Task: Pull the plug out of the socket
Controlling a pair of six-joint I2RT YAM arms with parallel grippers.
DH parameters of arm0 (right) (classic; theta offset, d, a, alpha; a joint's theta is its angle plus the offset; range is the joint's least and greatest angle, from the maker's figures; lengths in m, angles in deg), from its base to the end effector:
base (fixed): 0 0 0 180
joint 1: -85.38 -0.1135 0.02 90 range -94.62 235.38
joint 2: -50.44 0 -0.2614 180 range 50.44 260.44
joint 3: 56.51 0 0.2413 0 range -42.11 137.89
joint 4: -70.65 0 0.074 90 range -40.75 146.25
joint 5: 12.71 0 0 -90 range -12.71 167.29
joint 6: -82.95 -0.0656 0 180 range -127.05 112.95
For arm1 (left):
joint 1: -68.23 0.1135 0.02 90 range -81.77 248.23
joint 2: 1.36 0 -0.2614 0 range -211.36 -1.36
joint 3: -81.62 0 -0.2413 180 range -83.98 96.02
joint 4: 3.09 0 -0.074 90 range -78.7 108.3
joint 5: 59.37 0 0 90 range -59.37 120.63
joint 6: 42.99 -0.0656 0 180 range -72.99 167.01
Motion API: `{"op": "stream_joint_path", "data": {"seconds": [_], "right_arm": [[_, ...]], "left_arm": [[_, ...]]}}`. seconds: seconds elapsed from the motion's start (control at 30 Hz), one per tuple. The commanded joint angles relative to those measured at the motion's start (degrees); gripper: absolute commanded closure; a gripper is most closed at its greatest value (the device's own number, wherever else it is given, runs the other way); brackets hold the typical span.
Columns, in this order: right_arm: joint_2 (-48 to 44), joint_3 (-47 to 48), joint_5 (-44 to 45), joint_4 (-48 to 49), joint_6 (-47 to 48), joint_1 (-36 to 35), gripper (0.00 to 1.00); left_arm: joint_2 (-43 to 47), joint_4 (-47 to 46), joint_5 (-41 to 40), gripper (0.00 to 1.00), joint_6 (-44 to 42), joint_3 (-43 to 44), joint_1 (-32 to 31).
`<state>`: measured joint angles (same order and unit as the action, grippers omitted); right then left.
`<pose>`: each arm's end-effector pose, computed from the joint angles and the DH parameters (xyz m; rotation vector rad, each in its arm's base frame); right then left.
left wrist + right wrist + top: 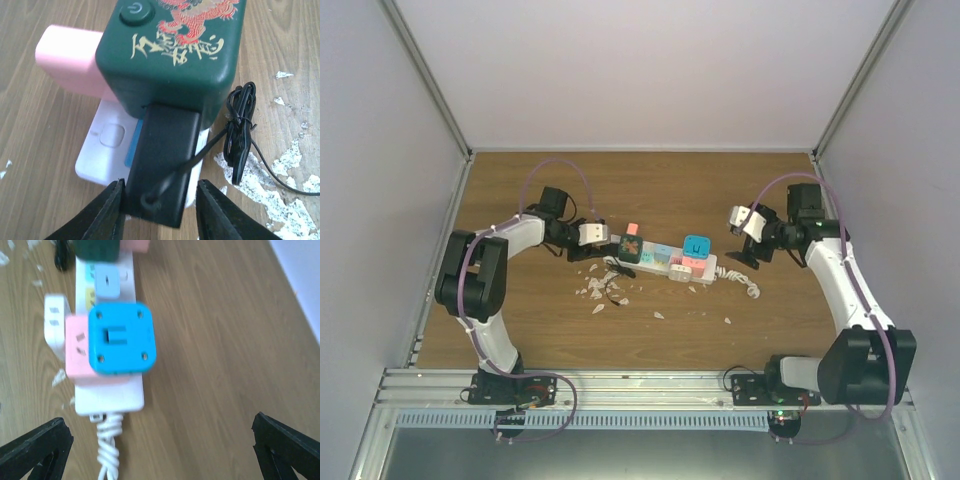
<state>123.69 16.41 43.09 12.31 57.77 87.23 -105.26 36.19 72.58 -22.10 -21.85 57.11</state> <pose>0.2537 0.0287 0.2529 -1.4061 1.9061 0.2429 0.3308 -0.1097 0.1436 1.6816 1.7026 -0.5610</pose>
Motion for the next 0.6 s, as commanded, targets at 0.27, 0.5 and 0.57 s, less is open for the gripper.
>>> {"op": "stream_joint_path", "data": {"seconds": [0.27, 0.5, 0.57], "right_arm": [[3.8, 5.32, -0.93, 6.12, -11.94, -18.76, 0.02], [11.44, 5.24, 1.53, 13.4, -13.9, -30.37, 0.07], [14.07, 5.41, 1.56, 14.29, -12.48, -32.47, 0.08]], "left_arm": [[9.32, -6.78, 3.99, 0.67, 0.76, -12.63, -5.92], [12.78, -11.58, 4.48, 0.62, 4.59, -18.14, -7.01], [13.11, -12.2, 4.03, 0.56, 5.44, -18.96, -6.91]]}}
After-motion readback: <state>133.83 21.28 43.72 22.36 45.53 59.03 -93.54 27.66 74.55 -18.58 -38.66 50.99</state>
